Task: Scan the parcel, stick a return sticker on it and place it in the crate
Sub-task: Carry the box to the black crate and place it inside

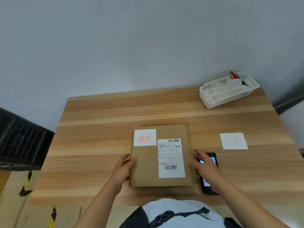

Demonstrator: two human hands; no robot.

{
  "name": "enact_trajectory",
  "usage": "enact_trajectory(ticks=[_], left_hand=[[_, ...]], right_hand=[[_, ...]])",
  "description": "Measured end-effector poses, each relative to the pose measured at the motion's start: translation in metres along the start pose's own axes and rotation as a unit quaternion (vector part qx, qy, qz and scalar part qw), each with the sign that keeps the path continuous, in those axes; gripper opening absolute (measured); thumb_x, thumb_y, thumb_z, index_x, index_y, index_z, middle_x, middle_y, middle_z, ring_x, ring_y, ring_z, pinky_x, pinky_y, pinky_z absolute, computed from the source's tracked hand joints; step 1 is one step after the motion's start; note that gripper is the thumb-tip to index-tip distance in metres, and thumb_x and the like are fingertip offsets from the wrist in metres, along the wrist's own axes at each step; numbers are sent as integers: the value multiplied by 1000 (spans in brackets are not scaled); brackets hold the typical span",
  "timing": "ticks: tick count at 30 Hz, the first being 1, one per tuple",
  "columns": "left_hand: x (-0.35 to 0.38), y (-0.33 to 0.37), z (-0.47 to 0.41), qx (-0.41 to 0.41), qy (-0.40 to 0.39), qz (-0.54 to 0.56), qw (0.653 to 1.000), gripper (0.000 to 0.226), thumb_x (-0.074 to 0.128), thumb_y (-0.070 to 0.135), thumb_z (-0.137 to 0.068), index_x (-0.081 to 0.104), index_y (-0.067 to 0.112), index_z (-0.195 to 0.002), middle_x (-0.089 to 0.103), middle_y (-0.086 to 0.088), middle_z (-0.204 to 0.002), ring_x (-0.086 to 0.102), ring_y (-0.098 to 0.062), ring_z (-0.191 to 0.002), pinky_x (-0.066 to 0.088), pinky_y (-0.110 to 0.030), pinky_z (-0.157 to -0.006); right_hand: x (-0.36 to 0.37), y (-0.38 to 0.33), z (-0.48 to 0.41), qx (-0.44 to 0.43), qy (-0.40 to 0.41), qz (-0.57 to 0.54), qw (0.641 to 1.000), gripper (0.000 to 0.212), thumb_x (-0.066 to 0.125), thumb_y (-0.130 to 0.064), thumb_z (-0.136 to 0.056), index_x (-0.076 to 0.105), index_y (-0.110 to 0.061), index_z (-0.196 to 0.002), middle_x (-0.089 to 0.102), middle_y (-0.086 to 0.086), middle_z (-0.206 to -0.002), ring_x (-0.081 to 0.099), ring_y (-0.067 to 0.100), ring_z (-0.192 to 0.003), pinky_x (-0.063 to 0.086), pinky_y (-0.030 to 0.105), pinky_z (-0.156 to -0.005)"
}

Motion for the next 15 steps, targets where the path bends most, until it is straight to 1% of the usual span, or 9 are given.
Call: enact_trajectory(ticks=[2,5,6,8,9,11,13,15], left_hand=[[3,-2,1,-19,-18,-1,1000,53,62,36,-93,44,32,-143,64,1,-130,63,-18,-107,50,-36,-75],[7,0,6,-23,-39,-25,999,47,61,39,-91,52,35,-136,69,4,-124,64,-20,-110,50,-37,-76],[7,2,8,-23,-40,-29,999,45,61,39,-91,53,35,-135,69,5,-123,64,-19,-110,49,-38,-77],[9,6,14,-19,-40,-30,999,44,60,39,-91,54,35,-134,69,6,-122,64,-19,-110,49,-38,-79],[10,7,18,-16,-40,-29,999,43,60,39,-91,54,35,-133,70,6,-121,65,-18,-109,49,-38,-79],[11,8,27,-10,-35,-23,999,43,62,40,-89,55,37,-132,71,7,-120,65,-18,-109,50,-38,-79],[11,5,37,-6,-24,-13,1000,45,64,39,-88,55,38,-132,71,7,-120,65,-18,-110,51,-39,-81],[12,3,48,4,-10,8,1000,44,64,35,-89,54,38,-132,69,6,-124,64,-18,-111,51,-41,-84]], right_hand=[[6,-3,-1,19,-31,-13,999,68,67,-26,-92,36,-30,-152,49,1,-147,52,23,-126,48,43,-98],[14,-13,-1,30,-69,-20,997,60,62,-25,-95,37,-31,-149,58,-9,-122,59,14,-105,47,37,-84],[15,-16,-1,29,-75,-15,997,58,61,-25,-96,37,-31,-149,58,-11,-117,59,12,-101,47,36,-80],[16,-20,0,29,-80,-16,996,55,59,-25,-98,39,-30,-148,59,-11,-111,59,13,-98,48,34,-76],[16,-21,1,28,-84,-19,996,51,59,-24,-99,42,-30,-146,61,-12,-110,61,13,-98,50,33,-75],[15,-21,3,26,-93,-22,995,44,58,-21,-99,48,-29,-141,66,-10,-114,64,15,-102,53,32,-74],[13,-21,8,21,-100,-27,994,38,57,-21,-99,51,-34,-134,66,-8,-118,65,13,-102,53,29,-70],[11,-22,12,7,-107,-35,994,38,57,-20,-99,51,-40,-130,67,-9,-119,66,13,-103,54,30,-73]])
Point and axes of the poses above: each hand's wrist, its own z-axis away from the middle knuckle, its own x-axis out of the palm, y = z × x, the point moved 6 cm from there along -z, towards the middle knuckle
